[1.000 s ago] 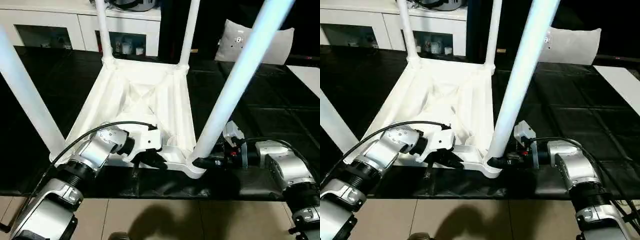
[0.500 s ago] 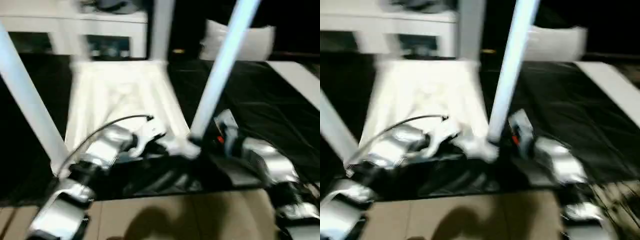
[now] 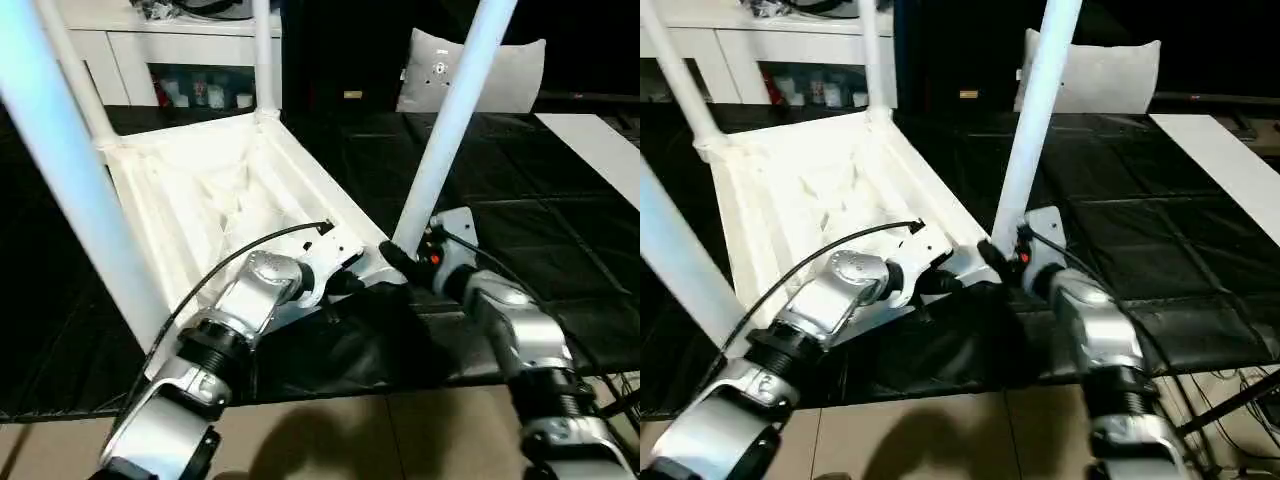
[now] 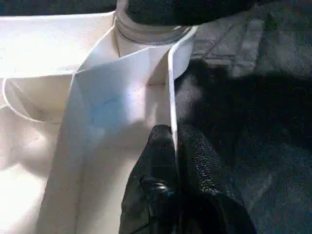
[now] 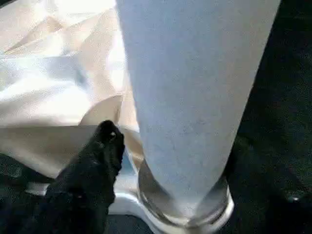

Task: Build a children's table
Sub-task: Rotate leg to tighten

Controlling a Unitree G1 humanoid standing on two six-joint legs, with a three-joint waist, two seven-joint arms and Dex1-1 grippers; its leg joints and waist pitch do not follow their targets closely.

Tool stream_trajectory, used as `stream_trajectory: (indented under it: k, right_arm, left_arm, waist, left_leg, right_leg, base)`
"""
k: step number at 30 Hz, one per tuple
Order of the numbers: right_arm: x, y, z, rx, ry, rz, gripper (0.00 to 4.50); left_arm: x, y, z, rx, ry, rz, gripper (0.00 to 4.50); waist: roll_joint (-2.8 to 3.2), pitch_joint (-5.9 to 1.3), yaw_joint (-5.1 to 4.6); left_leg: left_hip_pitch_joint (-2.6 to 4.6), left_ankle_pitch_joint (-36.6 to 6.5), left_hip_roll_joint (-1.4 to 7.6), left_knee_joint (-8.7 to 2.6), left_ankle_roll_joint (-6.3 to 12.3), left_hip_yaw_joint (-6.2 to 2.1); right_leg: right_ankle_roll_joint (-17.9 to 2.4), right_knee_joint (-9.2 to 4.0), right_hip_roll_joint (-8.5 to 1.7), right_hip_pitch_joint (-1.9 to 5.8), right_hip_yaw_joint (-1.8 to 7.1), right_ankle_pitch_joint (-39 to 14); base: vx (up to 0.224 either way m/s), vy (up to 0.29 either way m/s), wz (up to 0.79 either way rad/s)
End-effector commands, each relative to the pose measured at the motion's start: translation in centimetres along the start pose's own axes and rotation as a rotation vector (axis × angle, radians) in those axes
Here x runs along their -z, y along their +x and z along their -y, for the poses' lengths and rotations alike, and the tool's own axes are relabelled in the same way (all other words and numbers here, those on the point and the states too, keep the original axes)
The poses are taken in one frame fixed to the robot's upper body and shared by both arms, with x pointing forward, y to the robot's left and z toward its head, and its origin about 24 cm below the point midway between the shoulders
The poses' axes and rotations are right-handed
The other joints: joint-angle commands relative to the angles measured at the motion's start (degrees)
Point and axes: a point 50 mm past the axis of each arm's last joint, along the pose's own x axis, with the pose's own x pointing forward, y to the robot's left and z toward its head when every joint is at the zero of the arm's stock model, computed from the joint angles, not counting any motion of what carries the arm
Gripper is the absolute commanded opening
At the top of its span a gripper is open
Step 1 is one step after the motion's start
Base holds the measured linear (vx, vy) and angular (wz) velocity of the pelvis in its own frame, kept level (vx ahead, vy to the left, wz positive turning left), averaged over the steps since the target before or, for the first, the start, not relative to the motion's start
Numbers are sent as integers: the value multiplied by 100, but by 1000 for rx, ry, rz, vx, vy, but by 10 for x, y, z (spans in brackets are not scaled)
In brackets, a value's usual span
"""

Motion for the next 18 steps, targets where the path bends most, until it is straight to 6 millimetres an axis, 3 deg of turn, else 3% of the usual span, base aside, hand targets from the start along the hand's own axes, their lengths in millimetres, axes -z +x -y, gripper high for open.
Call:
stream_trajectory:
  k: [1,5,7,13,14,18]
  right_arm:
    - [-11,-2,-9,-124,-51,53,368]
    - [-18,-24,7,-218,-120,22,390]
    - [-20,-37,12,-328,-172,-33,390]
    - [-22,-50,16,-501,-238,-84,390]
    - [-22,-52,17,-537,-270,-94,365]
    - [-21,-55,16,-633,-267,-132,337]
  left_arm:
    - [-1,-1,3,44,61,4,0]
    - [13,-12,-1,104,118,-48,0]
    - [19,-20,0,189,167,-63,0]
    - [22,-33,4,355,246,-58,0]
    - [23,-38,5,404,271,-67,0]
    - [25,-44,7,481,300,-77,0]
  waist:
    - [25,-396,48]
    - [-2,-379,77]
    - [13,-380,129]
    - [-3,-389,149]
    - [4,-401,167]
    - [16,-393,230]
  left_leg:
    - [-38,-964,138,-352,321,26]
    - [-20,-1141,145,-359,314,24]
    - [-4,-1194,162,-361,324,17]
    - [-19,-1083,171,-345,358,26]
    - [-10,-1035,185,-338,354,30]
    - [4,-1036,192,-330,376,47]
  right_leg:
    - [-801,-441,-337,393,359,-1445]
    - [-692,-475,-338,388,356,-1782]
    - [-647,-480,-349,387,360,-1898]
    - [-862,-425,-350,377,363,-1616]
    - [-950,-397,-350,368,369,-1487]
    - [-1061,-379,-341,364,372,-1405]
  base:
    - [0,0,0]
    - [0,0,0]
    - [0,0,0]
    - [0,0,0]
    - [0,0,0]
    - [0,0,0]
